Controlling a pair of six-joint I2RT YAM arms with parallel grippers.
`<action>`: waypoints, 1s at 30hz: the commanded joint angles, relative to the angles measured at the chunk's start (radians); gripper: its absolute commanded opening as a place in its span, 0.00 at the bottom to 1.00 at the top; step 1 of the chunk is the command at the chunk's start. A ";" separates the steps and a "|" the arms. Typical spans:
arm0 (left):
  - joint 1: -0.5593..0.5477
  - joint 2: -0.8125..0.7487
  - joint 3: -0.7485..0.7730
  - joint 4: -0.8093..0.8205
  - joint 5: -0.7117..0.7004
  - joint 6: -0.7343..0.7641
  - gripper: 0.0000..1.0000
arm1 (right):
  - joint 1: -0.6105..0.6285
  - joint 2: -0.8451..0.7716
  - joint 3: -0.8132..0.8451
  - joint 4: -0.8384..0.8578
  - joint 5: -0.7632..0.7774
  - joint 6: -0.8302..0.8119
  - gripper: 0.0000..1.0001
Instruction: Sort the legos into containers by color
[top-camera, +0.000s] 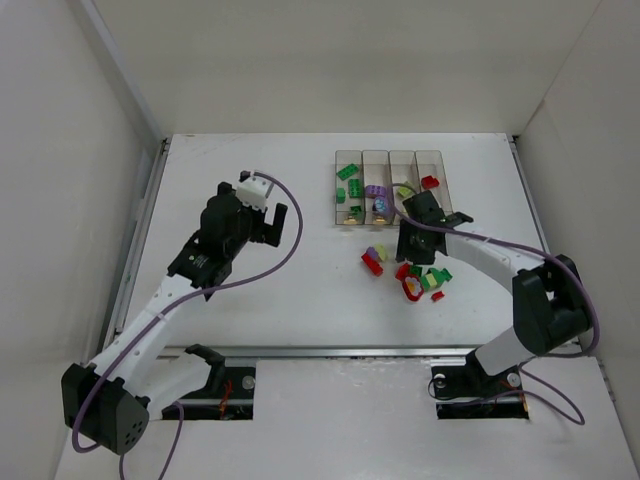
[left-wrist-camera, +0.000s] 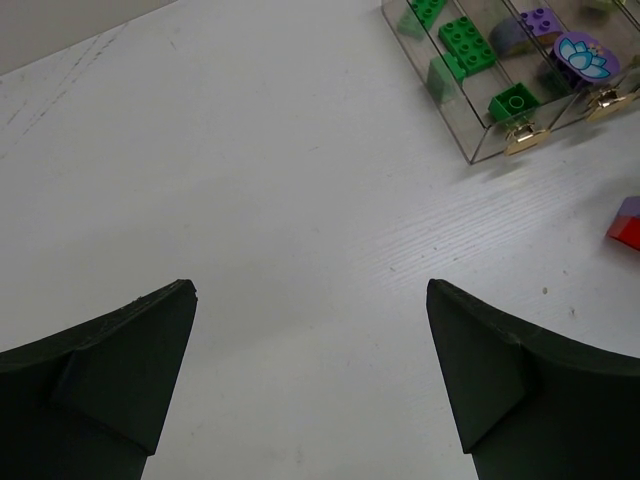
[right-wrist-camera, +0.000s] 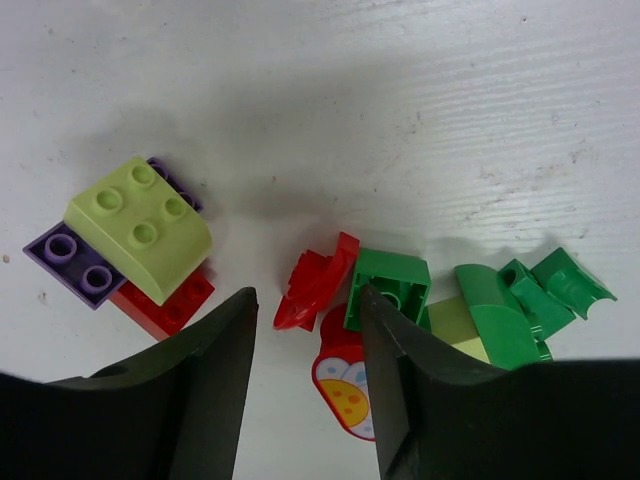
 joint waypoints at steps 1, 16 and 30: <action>0.003 -0.032 -0.011 0.060 -0.002 -0.014 1.00 | 0.008 0.007 -0.002 0.050 0.005 0.027 0.50; 0.003 -0.041 -0.030 0.080 -0.032 0.006 1.00 | 0.091 0.102 0.021 0.061 -0.009 0.035 0.15; 0.003 -0.013 -0.039 0.108 -0.050 0.006 1.00 | 0.085 0.021 0.286 -0.134 0.176 -0.083 0.00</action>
